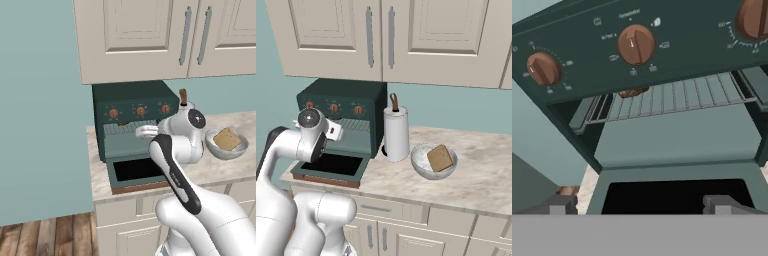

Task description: Pick up the heated bread from the toaster oven and place it in the bowl. Then move the bread bowl to the dining counter.

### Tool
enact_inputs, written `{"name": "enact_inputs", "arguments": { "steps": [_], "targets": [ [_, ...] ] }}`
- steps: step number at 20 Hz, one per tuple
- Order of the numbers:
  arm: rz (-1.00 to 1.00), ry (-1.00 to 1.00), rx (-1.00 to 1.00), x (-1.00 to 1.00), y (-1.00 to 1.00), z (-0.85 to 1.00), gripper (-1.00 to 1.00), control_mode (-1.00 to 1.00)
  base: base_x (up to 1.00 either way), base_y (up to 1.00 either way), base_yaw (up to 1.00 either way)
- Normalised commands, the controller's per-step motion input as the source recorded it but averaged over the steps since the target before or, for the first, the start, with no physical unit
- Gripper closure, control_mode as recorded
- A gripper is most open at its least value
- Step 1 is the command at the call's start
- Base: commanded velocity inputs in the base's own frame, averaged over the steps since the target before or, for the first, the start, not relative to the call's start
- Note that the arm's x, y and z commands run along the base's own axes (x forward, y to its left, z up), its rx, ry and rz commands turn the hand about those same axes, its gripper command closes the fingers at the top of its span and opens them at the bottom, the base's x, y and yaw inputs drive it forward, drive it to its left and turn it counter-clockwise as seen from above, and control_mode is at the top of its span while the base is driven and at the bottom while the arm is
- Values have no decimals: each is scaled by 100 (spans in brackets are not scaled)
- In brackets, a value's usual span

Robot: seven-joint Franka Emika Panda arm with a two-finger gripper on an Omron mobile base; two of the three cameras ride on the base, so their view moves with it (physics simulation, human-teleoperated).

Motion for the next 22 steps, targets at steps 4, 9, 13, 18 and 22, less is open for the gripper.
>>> {"name": "enact_inputs", "arguments": {
  "steps": [4, 9, 13, 18, 22],
  "targets": [
    [0, -4, 0, 9, 0, 0, -100, -100, 0, 0, 0],
    [0, -7, 0, 7, 0, -3, -100, -100, 0, 0, 0],
    [0, -8, 0, 13, 0, -10, -100, -100, 0, 0, 0],
    [0, -6, 0, 18, 0, -16, -100, -100, 0, 0, 0],
    [0, -5, 0, 21, 0, -17, -100, -100, 0, 0, 0]
  ]
}}
